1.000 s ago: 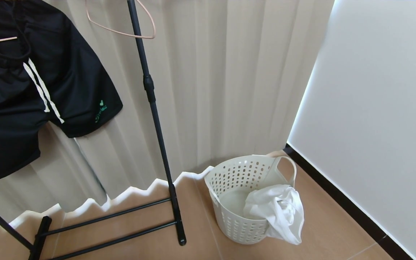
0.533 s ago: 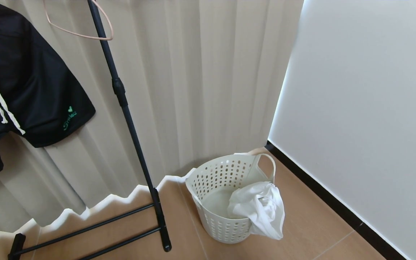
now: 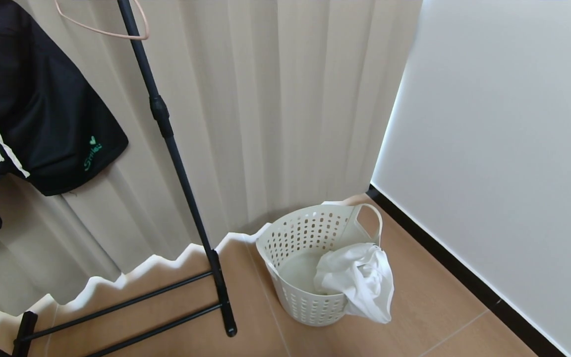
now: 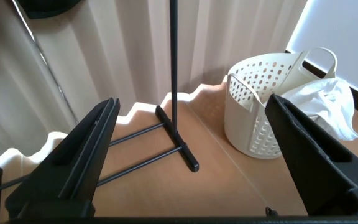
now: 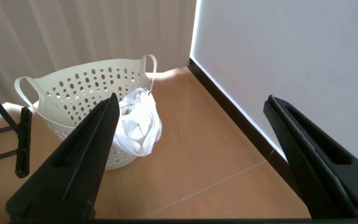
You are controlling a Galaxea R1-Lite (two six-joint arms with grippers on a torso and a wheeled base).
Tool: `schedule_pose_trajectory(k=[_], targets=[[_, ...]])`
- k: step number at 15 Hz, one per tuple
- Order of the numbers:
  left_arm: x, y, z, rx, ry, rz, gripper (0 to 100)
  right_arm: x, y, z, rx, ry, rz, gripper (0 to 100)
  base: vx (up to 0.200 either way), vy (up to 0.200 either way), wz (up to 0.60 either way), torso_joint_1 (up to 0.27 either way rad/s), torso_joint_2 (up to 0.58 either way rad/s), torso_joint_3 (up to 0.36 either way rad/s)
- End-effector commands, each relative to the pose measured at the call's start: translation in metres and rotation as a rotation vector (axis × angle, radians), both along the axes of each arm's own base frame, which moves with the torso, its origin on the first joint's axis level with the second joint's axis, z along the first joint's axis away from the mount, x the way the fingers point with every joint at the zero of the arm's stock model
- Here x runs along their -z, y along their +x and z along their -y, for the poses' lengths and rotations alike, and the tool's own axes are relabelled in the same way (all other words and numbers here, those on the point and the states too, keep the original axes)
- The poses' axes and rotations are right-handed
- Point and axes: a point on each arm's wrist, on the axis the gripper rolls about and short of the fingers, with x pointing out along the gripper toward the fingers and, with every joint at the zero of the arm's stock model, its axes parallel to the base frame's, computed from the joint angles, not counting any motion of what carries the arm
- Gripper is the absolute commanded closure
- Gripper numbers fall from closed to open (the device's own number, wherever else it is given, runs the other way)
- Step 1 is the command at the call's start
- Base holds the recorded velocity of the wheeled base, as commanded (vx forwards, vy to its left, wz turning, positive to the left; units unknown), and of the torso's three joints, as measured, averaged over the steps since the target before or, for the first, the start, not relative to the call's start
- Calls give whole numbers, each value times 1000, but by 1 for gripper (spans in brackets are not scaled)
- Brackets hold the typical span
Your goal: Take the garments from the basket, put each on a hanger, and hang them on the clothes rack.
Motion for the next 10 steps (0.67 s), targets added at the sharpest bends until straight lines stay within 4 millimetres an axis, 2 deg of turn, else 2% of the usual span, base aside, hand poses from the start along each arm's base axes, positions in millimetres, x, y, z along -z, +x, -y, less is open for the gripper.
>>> schedule_pose_trajectory(k=[1,10], targets=[[0,0,0,0,-2,-1,0,0,0,0,0,0,1,0,0,0,0,7,-2,-193],[0,0,0,0,-2,-1,0,0,0,0,0,0,1,0,0,0,0,2,1,-194]])
